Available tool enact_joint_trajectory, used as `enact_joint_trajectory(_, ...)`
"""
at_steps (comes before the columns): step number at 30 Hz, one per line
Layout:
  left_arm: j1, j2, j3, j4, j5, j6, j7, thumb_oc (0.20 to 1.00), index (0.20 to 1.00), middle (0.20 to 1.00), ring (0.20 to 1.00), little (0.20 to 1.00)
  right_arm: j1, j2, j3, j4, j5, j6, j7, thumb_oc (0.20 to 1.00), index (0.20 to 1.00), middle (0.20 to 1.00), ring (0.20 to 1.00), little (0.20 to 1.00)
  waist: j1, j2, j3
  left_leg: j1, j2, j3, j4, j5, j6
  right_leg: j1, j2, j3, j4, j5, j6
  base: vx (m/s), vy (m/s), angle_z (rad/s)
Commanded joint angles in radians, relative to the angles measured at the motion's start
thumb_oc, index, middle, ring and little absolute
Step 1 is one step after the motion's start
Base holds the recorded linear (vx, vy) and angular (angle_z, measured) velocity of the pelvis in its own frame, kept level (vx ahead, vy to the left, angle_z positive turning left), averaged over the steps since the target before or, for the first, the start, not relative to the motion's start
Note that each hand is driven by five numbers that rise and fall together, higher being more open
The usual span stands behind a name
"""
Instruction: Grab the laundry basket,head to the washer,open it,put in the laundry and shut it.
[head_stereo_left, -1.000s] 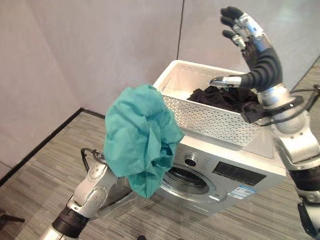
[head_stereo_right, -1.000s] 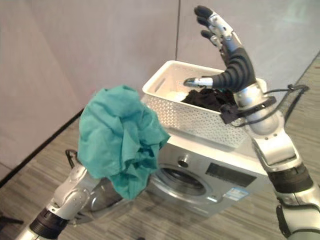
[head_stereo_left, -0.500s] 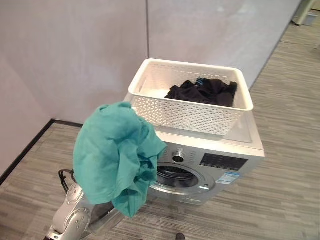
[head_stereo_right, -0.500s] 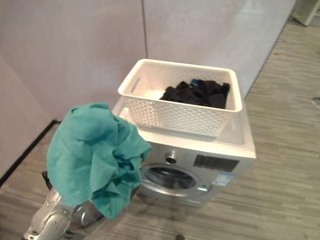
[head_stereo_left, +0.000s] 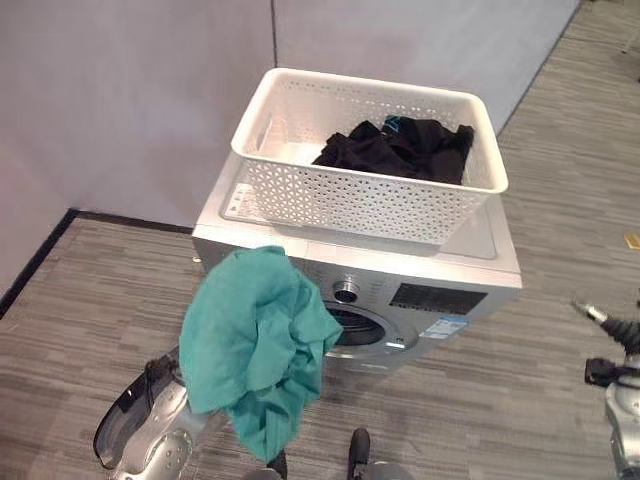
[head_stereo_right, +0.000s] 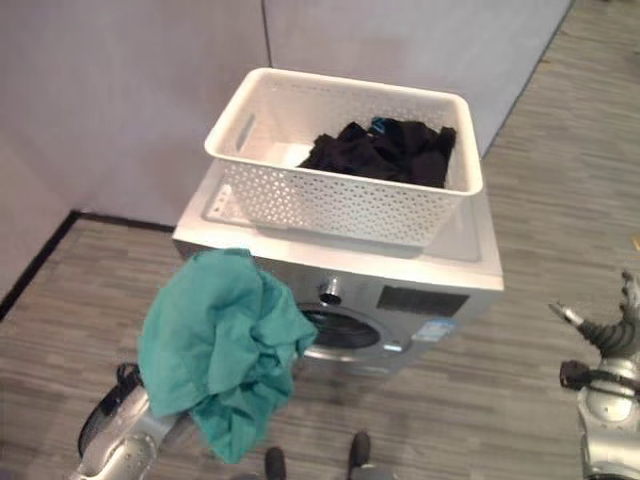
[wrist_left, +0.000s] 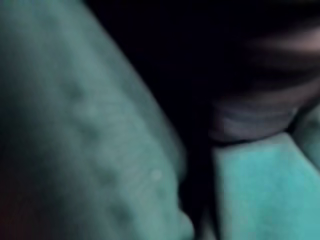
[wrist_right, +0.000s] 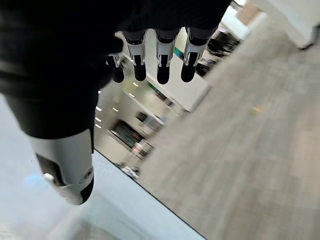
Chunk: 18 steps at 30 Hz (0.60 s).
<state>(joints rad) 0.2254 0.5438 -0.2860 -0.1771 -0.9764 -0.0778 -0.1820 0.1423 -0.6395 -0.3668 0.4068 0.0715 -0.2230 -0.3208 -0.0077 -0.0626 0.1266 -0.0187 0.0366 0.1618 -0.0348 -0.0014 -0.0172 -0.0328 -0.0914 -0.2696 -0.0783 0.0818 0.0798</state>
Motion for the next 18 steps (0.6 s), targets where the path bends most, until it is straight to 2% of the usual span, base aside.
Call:
enact_joint_trajectory(1, -0.026, 0.034, 0.020, -0.091, -0.030, -0.031, -0.059, 0.200, 0.200, 0.200, 0.200, 0.200, -0.036, -0.017, -0.020, 0.020, 0.068, -0.047, 0.028, 1.000, 1.000, 1.000, 1.000, 1.000, -0.001, -0.058, 0.015, -0.043, 0.000, -0.054, 0.113, -0.062, 0.009, -0.027, -0.034, 0.068, 0.095, -0.040, 0.047, -0.09, -0.110, 0.31)
enact_joint_trajectory(5, -0.009, 0.049, 0.004, -0.072, -0.034, -0.033, -0.053, 0.200, 0.200, 0.200, 0.200, 0.200, -0.038, 0.021, 0.020, 0.076, 0.103, -0.054, 0.048, 1.000, 1.000, 1.000, 1.000, 1.000, -0.003, -0.068, 0.057, -0.077, 0.012, -0.057, 0.136, -0.058, 0.005, -0.059, -0.031, 0.054, 0.123, -0.041, 0.044, -0.11, -0.066, 0.25)
enact_joint_trajectory(6, -0.014, 0.063, -0.018, -0.054, -0.023, -0.038, -0.046, 0.200, 0.200, 0.200, 0.200, 0.200, -0.047, 0.037, 0.052, 0.129, 0.137, -0.055, 0.060, 1.000, 1.000, 1.000, 1.000, 1.000, 0.000, -0.071, 0.094, -0.108, 0.016, -0.062, 0.164, -0.058, 0.004, -0.087, -0.030, 0.052, 0.153, -0.047, 0.040, -0.17, -0.029, 0.02)
enact_joint_trajectory(9, -0.042, 0.080, -0.062, -0.010, 0.005, -0.050, -0.031, 0.200, 0.200, 0.200, 0.200, 0.200, -0.073, 0.056, 0.120, 0.216, 0.186, -0.054, 0.088, 1.000, 1.000, 1.000, 1.000, 1.000, -0.002, -0.074, 0.149, -0.190, 0.024, -0.072, 0.236, -0.069, -0.001, -0.163, -0.039, 0.043, 0.232, -0.063, 0.034, -0.19, -0.020, 0.09)
enact_joint_trajectory(12, -0.070, 0.082, -0.088, 0.031, 0.031, -0.052, -0.019, 0.200, 0.200, 0.200, 0.200, 0.200, -0.091, 0.064, 0.166, 0.261, 0.204, -0.045, 0.105, 1.000, 1.000, 1.000, 1.000, 1.000, -0.004, -0.073, 0.169, -0.258, 0.029, -0.082, 0.285, -0.078, -0.006, -0.221, -0.045, 0.027, 0.284, -0.073, 0.033, -0.10, -0.013, 0.17)
enact_joint_trajectory(14, -0.148, 0.067, -0.135, 0.046, 0.161, -0.081, 0.027, 0.200, 0.200, 0.200, 0.200, 0.200, -0.130, 0.072, 0.217, 0.343, 0.241, -0.022, 0.104, 1.000, 1.000, 1.000, 1.000, 1.000, 0.004, -0.060, 0.204, -0.338, 0.040, -0.079, 0.336, -0.088, -0.010, -0.298, -0.059, -0.001, 0.329, -0.072, 0.040, -0.10, 0.009, 0.05)
enact_joint_trajectory(18, -0.232, 0.016, -0.175, 0.075, 0.216, -0.088, 0.064, 0.200, 0.200, 0.200, 0.200, 0.200, -0.146, 0.075, 0.226, 0.316, 0.244, -0.016, 0.084, 1.000, 1.000, 1.000, 1.000, 1.000, -0.002, -0.047, 0.237, -0.409, 0.053, -0.075, 0.419, -0.119, -0.012, -0.371, -0.061, -0.011, 0.401, -0.096, 0.038, -0.03, 0.001, 0.05)
